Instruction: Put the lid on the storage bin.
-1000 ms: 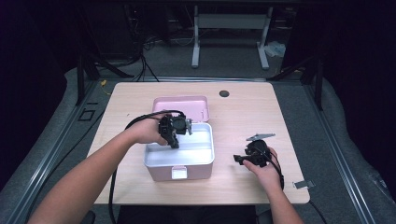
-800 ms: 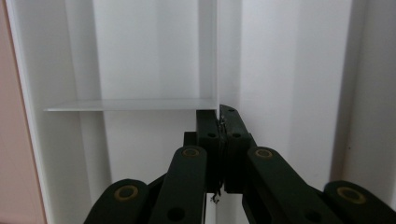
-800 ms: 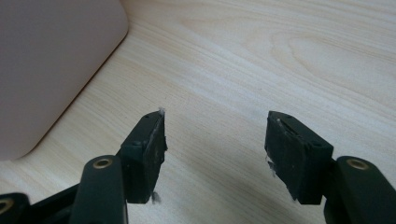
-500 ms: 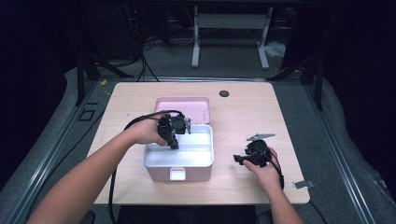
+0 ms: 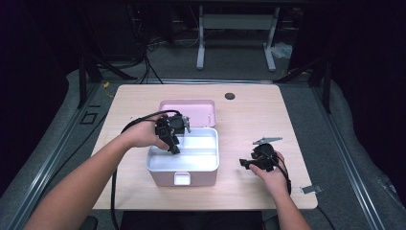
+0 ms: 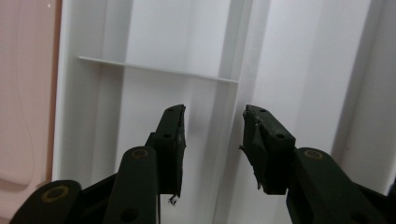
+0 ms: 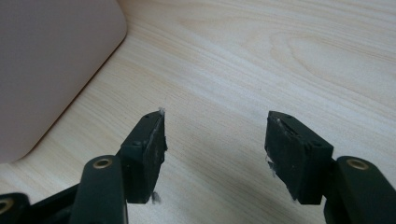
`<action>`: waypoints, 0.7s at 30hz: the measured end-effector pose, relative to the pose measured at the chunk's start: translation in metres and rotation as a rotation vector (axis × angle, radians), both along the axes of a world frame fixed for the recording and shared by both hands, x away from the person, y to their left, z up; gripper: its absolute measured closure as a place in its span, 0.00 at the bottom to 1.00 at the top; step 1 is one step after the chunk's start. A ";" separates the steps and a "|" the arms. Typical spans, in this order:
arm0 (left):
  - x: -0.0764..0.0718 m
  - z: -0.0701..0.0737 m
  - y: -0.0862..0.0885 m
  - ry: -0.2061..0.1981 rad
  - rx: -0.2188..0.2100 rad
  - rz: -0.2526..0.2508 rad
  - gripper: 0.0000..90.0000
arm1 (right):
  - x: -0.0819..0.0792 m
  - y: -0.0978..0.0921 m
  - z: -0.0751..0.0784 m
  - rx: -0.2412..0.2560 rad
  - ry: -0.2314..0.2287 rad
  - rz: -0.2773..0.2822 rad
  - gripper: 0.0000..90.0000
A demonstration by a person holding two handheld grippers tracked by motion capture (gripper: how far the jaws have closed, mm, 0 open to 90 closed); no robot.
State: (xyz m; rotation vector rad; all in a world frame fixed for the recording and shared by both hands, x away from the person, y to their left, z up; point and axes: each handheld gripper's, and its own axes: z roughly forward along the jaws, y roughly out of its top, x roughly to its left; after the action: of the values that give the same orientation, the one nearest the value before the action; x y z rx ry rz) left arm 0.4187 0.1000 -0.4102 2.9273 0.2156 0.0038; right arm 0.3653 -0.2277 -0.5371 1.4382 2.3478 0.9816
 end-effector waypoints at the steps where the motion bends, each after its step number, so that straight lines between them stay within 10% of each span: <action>1: -0.001 0.004 0.004 0.001 -0.021 0.013 0.62 | 0.000 0.000 0.000 0.000 0.000 -0.001 0.42; 21: -0.011 0.024 0.055 -0.043 -0.101 0.115 0.68 | 0.001 0.002 0.001 -0.003 -0.002 -0.002 0.41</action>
State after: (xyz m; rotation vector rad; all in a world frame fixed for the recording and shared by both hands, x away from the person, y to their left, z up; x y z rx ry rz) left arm 0.4076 0.1554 -0.3862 2.8071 0.3655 0.0706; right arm 0.3664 -0.2258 -0.5363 1.4375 2.3449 0.9777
